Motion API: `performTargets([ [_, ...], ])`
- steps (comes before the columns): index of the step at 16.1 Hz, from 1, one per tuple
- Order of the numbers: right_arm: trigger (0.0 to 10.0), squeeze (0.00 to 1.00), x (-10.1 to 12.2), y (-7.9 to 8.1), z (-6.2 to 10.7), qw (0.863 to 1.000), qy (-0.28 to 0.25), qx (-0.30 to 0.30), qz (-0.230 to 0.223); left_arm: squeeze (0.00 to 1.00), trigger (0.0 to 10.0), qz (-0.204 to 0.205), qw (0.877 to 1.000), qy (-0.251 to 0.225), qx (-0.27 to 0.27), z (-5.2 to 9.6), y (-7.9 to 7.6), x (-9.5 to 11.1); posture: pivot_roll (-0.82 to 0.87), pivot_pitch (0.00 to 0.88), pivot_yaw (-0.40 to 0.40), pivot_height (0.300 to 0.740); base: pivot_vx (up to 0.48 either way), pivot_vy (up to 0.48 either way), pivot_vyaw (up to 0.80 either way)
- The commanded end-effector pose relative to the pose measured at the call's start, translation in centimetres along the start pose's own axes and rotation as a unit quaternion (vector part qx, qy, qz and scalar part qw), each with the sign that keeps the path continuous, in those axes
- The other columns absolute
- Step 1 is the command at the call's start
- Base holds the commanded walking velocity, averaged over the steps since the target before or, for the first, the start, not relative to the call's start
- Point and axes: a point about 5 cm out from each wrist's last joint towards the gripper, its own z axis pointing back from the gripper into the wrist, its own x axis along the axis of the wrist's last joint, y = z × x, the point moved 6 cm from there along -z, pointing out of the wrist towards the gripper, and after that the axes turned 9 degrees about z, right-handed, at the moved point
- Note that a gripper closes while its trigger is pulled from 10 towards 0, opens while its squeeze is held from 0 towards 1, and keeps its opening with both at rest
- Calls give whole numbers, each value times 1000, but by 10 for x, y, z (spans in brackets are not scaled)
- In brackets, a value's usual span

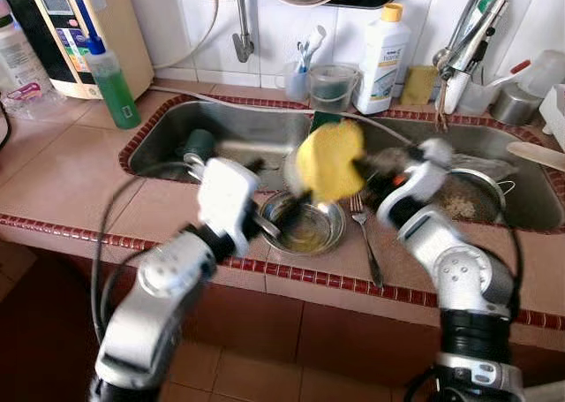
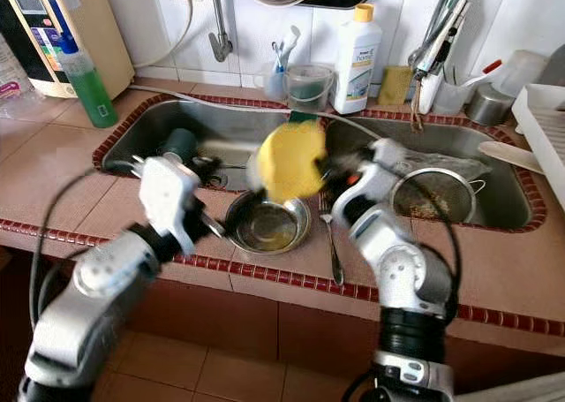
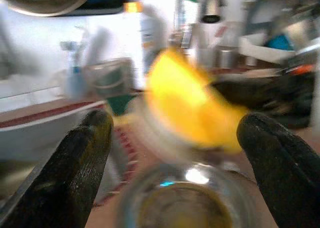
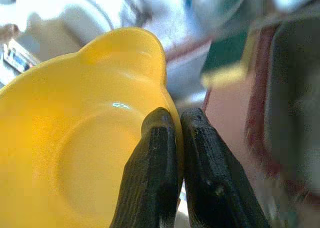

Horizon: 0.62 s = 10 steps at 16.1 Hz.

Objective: Kitchen organization

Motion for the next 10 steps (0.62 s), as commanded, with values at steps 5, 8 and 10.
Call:
performTargets([
  [5,10000,0,49,18,14,970,-149,1,193,0,10000,-14,991,-28,134,1,59,10,-92,24,32,740,0,0,0],
  [8,10000,0,50,27,26,953,-195,-3,231,0,10000,-17,985,-71,158,7,68,13,-89,11,31,740,0,0,0],
  [10,10000,0,46,30,30,942,-210,1,261,0,10000,16,987,-71,147,7,66,6,-90,2,29,740,0,0,0],
])
